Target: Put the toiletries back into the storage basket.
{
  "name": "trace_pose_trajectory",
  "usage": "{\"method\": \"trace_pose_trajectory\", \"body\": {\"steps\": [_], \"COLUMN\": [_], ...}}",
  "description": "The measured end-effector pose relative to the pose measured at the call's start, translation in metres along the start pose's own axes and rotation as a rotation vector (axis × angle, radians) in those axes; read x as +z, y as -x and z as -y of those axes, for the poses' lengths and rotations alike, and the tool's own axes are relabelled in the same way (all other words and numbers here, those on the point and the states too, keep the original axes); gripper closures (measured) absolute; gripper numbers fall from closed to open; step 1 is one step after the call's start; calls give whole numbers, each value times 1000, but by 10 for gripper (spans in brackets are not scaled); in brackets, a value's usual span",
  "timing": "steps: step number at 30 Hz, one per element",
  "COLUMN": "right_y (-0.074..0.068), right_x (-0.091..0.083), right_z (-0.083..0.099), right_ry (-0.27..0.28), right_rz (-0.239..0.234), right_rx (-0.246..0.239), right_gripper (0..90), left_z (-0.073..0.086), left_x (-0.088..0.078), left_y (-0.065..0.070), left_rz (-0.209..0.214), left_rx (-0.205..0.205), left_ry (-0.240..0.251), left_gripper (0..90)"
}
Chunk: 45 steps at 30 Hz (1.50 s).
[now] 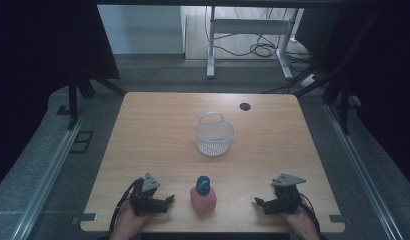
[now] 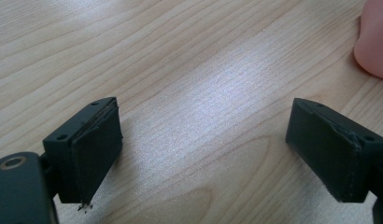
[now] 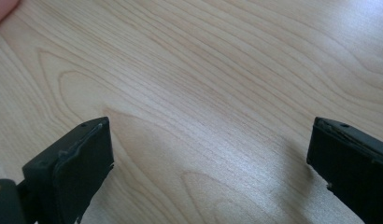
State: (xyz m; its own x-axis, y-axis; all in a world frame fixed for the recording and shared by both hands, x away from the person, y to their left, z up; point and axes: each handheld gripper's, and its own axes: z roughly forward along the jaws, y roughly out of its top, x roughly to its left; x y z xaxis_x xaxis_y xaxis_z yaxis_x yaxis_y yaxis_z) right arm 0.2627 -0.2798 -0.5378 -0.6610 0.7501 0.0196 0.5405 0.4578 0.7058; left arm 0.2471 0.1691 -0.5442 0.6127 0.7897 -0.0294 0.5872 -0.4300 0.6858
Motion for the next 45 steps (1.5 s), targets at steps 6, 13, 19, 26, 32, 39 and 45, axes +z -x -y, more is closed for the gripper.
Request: {"method": "trace_pose_trajectory", "body": {"steps": [6, 13, 19, 26, 32, 39, 45], "right_y": [-3, -7, -8, -13, -18, -24, -27], "right_x": [-3, -6, -8, -12, -13, -17, -16], "right_z": [-1, -3, -4, -8, -13, -19, -21], "right_ry": [3, 2, 17, 36, 35, 64, 64], "right_rz": [-9, -29, -53, -79, -100, -130, -141], "right_rx": [-20, -44, -30, -35, -43, -54, -65], "right_gripper": [0, 0, 0, 0, 0, 0, 0], "left_z": [0, 0, 0, 0, 0, 0, 0], "left_x": [0, 0, 0, 0, 0, 0, 0], "left_y": [0, 0, 0, 0, 0, 0, 0], "left_rz": [0, 0, 0, 0, 0, 0, 0], "left_rx": [0, 0, -1, -3, -3, -2, -3], "left_ry": [0, 0, 2, 2, 3, 2, 2], "left_gripper": [103, 103, 103, 103, 103, 103, 103]}}
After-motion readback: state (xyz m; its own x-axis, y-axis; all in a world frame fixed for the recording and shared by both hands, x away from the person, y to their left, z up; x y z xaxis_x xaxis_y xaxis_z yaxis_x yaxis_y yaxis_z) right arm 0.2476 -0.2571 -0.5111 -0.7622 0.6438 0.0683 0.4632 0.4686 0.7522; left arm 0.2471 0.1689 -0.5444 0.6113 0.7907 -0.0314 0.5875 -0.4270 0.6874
